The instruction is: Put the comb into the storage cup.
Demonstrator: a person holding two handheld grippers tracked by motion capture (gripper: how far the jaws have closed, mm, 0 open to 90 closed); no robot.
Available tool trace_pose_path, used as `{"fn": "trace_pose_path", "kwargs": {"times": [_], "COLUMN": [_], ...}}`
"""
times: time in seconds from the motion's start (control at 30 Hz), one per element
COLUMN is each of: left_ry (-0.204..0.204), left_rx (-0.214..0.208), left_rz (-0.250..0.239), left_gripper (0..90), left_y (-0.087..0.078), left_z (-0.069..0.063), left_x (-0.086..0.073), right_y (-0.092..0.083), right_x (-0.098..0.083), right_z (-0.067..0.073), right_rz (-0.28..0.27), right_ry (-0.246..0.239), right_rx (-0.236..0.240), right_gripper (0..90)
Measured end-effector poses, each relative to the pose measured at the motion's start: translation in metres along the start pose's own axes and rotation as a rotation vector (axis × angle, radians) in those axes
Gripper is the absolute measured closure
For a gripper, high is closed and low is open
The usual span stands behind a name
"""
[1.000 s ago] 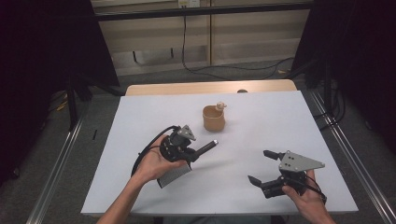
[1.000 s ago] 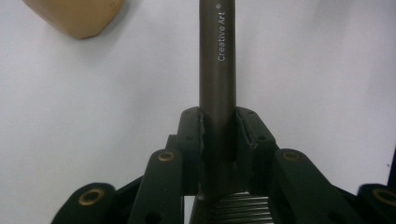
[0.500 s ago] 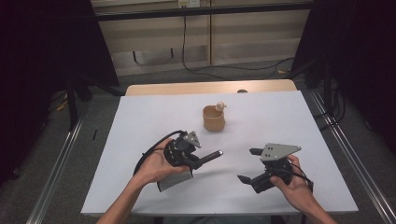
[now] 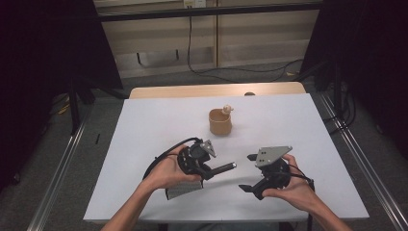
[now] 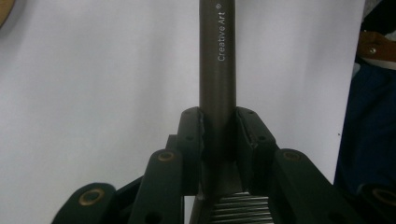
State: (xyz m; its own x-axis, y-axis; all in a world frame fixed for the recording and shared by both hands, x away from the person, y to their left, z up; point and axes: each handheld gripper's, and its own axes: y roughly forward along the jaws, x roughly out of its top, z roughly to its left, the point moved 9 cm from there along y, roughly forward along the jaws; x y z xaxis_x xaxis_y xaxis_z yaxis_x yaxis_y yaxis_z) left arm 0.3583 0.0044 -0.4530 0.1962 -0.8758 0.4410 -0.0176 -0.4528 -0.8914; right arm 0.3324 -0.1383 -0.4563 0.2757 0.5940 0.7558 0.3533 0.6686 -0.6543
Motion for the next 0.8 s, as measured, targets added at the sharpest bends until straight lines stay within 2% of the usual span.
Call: {"fn": "trace_pose_path", "kwargs": {"times": [0.2, 0.27, 0.3, 0.37, 0.4, 0.43, 0.47, 0.53, 0.57, 0.6, 0.63, 0.67, 0.8], "left_ry": [0.001, 0.016, 0.006, 0.012, -0.001, 0.008, -0.004, 0.002, -0.003, -0.006, 0.012, -0.004, 0.004], "left_rx": [0.003, -0.017, -0.009, -0.017, -0.017, -0.027, -0.024, -0.026, -0.021, -0.029, -0.031, -0.026, -0.03], "left_rz": [0.012, 0.035, 0.045, 0.064, 0.065, 0.08, 0.069, 0.095, 0.089, 0.103, 0.102, 0.09, 0.095], "left_gripper": [73.0, 73.0, 73.0, 73.0, 73.1, 73.0, 73.1, 73.0, 73.0, 73.0, 73.0, 73.0, 73.0], "left_y": [0.003, 0.007, 0.01, 0.016, 0.018, 0.02, 0.022, 0.025, 0.027, 0.027, 0.028, 0.028, 0.027], "left_z": [-0.002, -0.001, 0.0, 0.003, 0.003, 0.003, 0.003, 0.003, 0.002, 0.001, 0.0, 0.0, -0.001], "left_x": [0.003, 0.002, 0.001, 0.0, 0.0, -0.001, 0.001, 0.0, 0.001, 0.001, 0.002, 0.004, 0.007], "right_y": [0.002, 0.006, 0.009, 0.014, 0.016, 0.017, 0.019, 0.021, 0.022, 0.023, 0.024, 0.025, 0.029], "right_x": [0.003, 0.0, -0.002, -0.005, -0.006, -0.006, -0.006, -0.005, -0.004, -0.003, -0.002, -0.002, -0.002], "right_z": [0.001, 0.0, -0.001, -0.002, -0.002, -0.003, -0.004, -0.005, -0.005, -0.005, -0.005, -0.004, -0.005], "right_rz": [0.046, 0.065, 0.083, 0.108, 0.119, 0.131, 0.137, 0.147, 0.15, 0.156, 0.162, 0.167, 0.199], "right_ry": [-0.054, -0.052, -0.047, -0.048, -0.054, -0.062, -0.075, -0.092, -0.103, -0.107, -0.114, -0.116, -0.156], "right_rx": [0.017, 0.024, 0.032, 0.049, 0.053, 0.056, 0.053, 0.052, 0.055, 0.055, 0.062, 0.07, 0.063], "right_gripper": [4.6, 5.1, 5.9, 9.7, 10.8, 11.4, 12.3, 14.5, 15.4, 17.0, 19.0, 19.2, 21.2]}}
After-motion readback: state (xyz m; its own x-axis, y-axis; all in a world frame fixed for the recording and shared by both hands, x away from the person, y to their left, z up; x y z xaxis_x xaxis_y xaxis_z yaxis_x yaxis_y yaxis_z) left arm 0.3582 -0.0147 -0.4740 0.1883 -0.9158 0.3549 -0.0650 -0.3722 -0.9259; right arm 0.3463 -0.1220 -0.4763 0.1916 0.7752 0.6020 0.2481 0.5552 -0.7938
